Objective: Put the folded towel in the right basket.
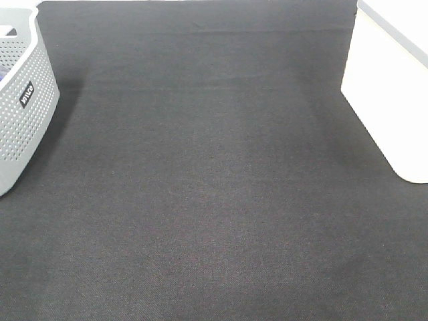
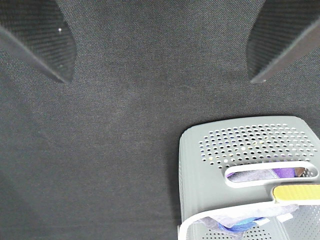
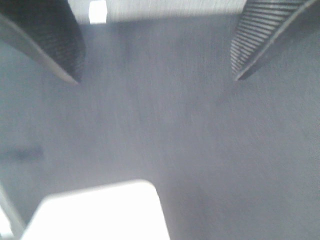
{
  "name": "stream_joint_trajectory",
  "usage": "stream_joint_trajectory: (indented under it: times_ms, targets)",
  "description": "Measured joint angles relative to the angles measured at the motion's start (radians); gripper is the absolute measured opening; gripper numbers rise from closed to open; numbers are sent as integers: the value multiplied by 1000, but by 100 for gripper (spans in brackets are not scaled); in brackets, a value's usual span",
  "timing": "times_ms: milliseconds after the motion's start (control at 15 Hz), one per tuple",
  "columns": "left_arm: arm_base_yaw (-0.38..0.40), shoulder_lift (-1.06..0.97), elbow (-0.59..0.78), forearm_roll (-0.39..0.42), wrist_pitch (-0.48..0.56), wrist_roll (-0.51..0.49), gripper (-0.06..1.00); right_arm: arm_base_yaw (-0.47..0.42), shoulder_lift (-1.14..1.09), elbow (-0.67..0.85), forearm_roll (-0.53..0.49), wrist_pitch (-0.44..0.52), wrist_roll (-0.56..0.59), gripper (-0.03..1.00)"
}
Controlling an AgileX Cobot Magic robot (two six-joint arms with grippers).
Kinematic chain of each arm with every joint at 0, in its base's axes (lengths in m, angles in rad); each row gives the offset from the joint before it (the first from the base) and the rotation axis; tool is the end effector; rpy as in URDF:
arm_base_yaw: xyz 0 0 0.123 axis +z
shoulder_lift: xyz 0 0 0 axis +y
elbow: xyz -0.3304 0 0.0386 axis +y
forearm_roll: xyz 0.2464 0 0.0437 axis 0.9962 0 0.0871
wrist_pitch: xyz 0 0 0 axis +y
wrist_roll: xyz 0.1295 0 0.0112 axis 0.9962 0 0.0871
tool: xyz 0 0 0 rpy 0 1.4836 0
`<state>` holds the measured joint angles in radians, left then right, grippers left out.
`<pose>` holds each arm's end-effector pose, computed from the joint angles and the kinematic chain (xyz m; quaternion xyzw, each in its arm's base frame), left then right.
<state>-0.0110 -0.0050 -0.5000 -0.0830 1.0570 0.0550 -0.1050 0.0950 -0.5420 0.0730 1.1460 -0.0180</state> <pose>-0.0203 -0.0092 0.2594 0.0297 0.8497 -0.0299 0.5256 -0.0148 0.0102 0.2642 0.0366 0.8859 0.0080 0.4624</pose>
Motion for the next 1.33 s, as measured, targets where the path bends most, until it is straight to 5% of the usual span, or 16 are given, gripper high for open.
stream_joint_trajectory:
  times_ms: [333, 1333]
  targets:
    - [0, 0, 0, 0, 0, 0, 87, 106, -7, 39, -73, -73, 0, 76]
    - [0, 0, 0, 0, 0, 0, 87, 112, -7, 42, -73, -78, 0, 76]
